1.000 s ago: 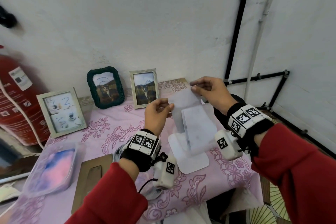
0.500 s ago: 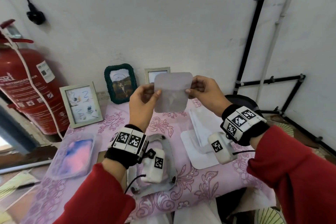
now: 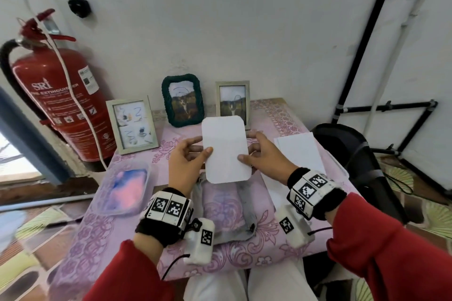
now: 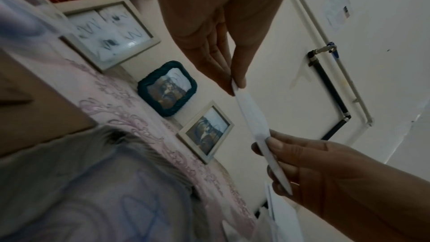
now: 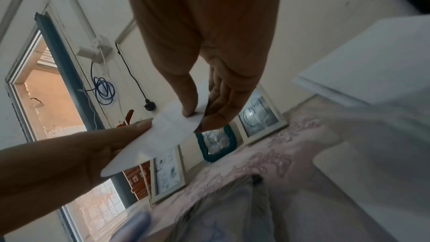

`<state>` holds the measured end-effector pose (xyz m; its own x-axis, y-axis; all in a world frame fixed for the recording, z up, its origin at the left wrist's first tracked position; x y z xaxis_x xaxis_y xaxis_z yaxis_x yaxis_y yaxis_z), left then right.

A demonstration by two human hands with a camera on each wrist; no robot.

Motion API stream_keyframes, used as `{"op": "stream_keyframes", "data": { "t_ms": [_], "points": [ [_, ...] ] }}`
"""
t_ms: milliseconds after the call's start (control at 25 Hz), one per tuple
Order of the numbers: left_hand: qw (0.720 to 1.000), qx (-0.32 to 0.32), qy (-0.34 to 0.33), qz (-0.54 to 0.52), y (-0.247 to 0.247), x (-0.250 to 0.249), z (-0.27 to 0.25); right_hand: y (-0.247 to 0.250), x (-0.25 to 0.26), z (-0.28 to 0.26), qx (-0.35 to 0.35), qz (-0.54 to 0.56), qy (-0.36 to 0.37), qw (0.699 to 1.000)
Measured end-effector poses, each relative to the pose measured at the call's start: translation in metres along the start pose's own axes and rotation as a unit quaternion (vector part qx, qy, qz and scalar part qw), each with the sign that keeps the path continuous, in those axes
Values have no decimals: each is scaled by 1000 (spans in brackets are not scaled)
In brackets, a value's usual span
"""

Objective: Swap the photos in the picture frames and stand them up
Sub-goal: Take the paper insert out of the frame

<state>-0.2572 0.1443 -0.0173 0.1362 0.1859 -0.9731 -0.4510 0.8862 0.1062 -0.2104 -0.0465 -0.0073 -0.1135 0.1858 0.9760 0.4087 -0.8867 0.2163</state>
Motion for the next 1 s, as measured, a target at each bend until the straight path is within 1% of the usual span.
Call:
{"op": "stream_keyframes", "data": {
  "t_ms": [120, 320, 440, 520, 680, 1000],
  "points": [
    [999, 18, 28, 15, 9, 22, -9, -13, -16, -2, 5, -33, -9, 999],
    [992, 81, 65, 69, 23, 52, -25, -23, -37, -10, 51, -95, -43, 993],
    [987, 93, 76, 106, 31, 66, -32, -26, -44, -15, 75, -120, -52, 989],
    [985, 97, 85, 111, 32, 73, -38, -28, -49, -19, 93, -127, -59, 986],
    [982, 88, 74, 153, 33, 80, -47, -32, -58, -25, 109, -154, -69, 980],
    [964, 95, 59, 242, 31, 83, -52, -30, -70, -26, 115, -163, -79, 977]
  ]
}}
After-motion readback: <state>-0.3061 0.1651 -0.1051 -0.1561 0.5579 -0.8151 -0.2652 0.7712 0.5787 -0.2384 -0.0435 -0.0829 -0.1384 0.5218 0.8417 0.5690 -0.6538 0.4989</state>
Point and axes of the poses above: each hand's wrist, its own z-axis towards the middle knuckle, its own y-axis out of the back of the hand, x = y × z, the point moved 4 cm from there along z, towards the middle knuckle, and after that the axes turned 6 degrees about z, right-handed, at the moved point
